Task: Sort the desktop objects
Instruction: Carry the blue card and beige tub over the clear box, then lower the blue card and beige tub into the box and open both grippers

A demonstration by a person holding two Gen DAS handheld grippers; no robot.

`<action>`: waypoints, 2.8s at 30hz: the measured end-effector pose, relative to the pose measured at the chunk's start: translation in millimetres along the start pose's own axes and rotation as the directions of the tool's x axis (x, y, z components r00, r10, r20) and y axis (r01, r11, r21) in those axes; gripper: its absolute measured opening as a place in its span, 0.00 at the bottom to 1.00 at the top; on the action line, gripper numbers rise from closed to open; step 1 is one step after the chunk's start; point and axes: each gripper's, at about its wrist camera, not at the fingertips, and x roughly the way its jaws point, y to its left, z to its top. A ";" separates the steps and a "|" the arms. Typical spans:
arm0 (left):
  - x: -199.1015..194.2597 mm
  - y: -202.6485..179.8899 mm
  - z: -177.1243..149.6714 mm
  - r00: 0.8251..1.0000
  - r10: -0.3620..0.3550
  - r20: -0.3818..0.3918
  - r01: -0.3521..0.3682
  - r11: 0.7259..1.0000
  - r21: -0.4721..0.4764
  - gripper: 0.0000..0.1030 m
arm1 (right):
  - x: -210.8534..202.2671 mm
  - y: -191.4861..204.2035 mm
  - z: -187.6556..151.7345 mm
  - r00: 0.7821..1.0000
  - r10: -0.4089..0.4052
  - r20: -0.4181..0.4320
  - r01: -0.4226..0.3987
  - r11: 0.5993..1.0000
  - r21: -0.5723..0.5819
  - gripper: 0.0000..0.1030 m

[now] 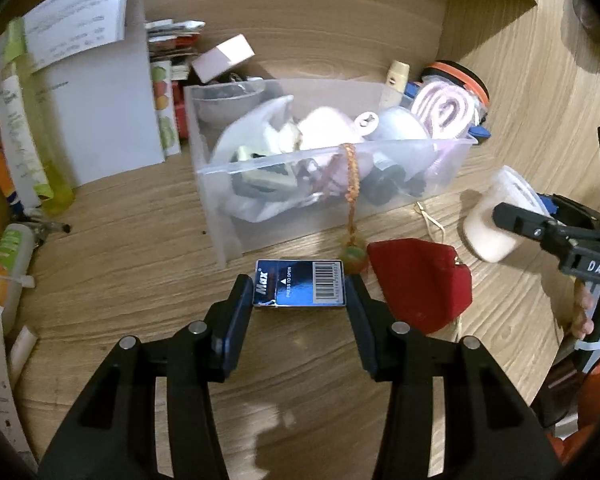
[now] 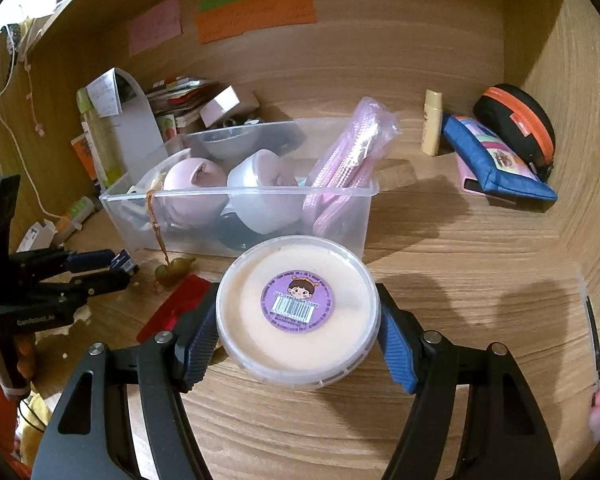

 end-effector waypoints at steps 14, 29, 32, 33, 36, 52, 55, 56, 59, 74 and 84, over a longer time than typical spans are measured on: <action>-41.3 3.6 20.1 0.991 0.004 0.132 -0.004 1.000 -0.003 0.45 | -26.9 0.1 32.4 0.997 0.031 0.076 -0.030 0.999 -0.013 0.66; -49.7 13.1 71.5 0.972 0.044 0.232 -0.044 0.999 -0.009 0.45 | -28.3 16.0 79.6 0.987 0.058 0.152 -0.047 0.996 -0.070 0.66; -42.9 16.8 82.8 0.967 0.073 0.244 -0.074 0.997 -0.006 0.45 | -21.6 15.2 88.9 0.986 0.051 0.159 -0.039 0.996 -0.077 0.66; -38.4 19.1 87.3 0.968 0.077 0.238 -0.077 0.997 -0.010 0.45 | -17.8 13.9 92.3 0.986 0.049 0.157 -0.037 0.996 -0.077 0.66; -24.8 26.1 99.1 0.973 0.084 0.216 -0.081 0.996 -0.024 0.45 | -3.3 7.4 101.9 0.989 0.034 0.145 -0.025 0.998 -0.060 0.66; 46.2 39.5 118.6 0.994 0.047 0.097 -0.046 0.999 -0.019 0.45 | 77.2 -6.3 133.9 0.997 0.002 0.078 0.001 0.999 -0.038 0.66; 48.6 35.3 117.7 0.993 0.061 0.098 -0.062 0.998 0.003 0.45 | 87.3 -8.6 130.8 0.996 -0.040 0.076 0.044 0.998 -0.050 0.66; 49.5 33.9 117.7 0.993 0.066 0.099 -0.067 0.998 0.009 0.45 | 88.5 -7.4 129.6 0.995 -0.060 0.083 0.065 0.996 -0.063 0.66; 50.4 31.3 116.6 0.991 0.080 0.103 -0.083 0.996 0.020 0.45 | 91.5 -0.4 126.1 0.990 -0.100 0.100 0.111 0.988 -0.110 0.66; 44.5 27.2 113.7 0.987 0.107 0.117 -0.112 0.993 0.037 0.58 | 95.5 9.5 118.8 0.987 -0.115 0.110 0.134 0.974 -0.184 0.66; 23.4 29.7 111.8 0.982 0.084 0.167 -0.087 0.996 0.011 0.74 | 70.0 20.5 119.4 0.982 -0.141 0.128 0.166 0.965 -0.204 0.81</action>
